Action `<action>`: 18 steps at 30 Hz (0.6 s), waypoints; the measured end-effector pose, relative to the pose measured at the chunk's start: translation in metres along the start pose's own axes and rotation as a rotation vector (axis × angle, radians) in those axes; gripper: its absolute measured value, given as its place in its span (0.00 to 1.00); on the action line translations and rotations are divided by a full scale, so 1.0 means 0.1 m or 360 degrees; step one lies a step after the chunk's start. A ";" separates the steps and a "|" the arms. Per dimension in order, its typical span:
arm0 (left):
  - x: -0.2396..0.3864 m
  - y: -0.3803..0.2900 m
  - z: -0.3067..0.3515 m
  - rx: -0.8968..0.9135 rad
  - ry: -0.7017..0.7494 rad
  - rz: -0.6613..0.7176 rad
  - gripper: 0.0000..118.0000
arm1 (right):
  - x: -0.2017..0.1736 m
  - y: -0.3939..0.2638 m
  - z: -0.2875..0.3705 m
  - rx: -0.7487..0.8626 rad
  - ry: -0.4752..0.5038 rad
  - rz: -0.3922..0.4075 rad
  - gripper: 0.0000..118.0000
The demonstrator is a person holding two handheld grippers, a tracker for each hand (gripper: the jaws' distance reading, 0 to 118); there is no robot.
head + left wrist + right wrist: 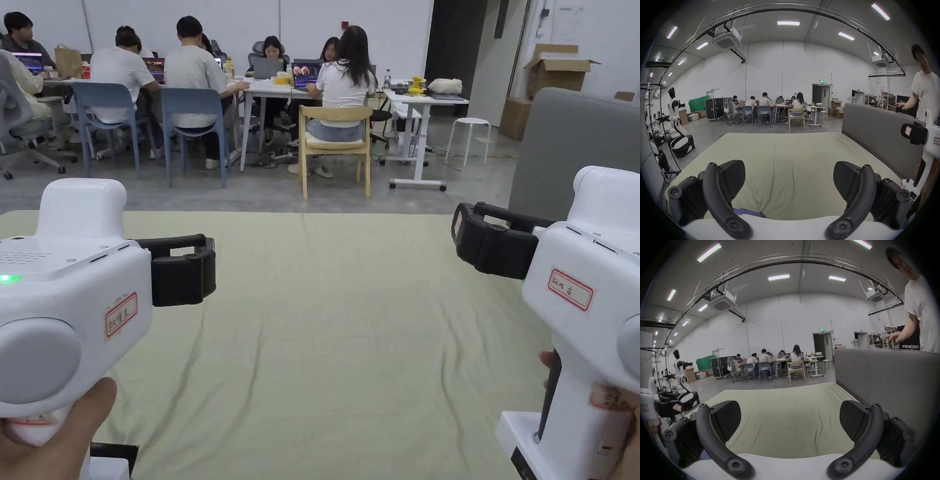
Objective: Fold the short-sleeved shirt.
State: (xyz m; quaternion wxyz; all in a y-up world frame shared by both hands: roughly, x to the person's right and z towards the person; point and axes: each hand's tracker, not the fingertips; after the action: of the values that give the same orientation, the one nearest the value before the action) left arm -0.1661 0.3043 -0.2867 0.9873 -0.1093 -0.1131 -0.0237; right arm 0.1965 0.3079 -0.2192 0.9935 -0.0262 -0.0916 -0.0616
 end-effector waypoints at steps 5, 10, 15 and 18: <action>0.04 -0.01 0.00 -0.0020 -0.0018 -0.0018 0.98 | 0.01 0.00 -0.04 0.0029 0.0084 -0.0059 1.00; 0.04 0.00 0.00 -0.0015 -0.0022 -0.0009 0.98 | 0.01 -0.02 -0.10 -0.0050 0.0037 -0.0154 1.00; 0.02 0.01 0.01 0.0027 0.0016 -0.0001 0.98 | 0.07 -0.10 -0.13 -0.0011 0.0210 -0.0187 1.00; 0.00 0.01 0.02 0.0024 0.0045 -0.0009 0.98 | 0.02 -0.10 -0.14 -0.0010 0.0113 -0.0001 1.00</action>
State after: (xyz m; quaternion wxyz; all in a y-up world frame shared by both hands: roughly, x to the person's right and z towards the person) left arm -0.1667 0.3056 -0.2856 0.9895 -0.1013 -0.0995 -0.0272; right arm 0.1999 0.2971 -0.2323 0.9961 -0.0270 -0.0561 -0.0632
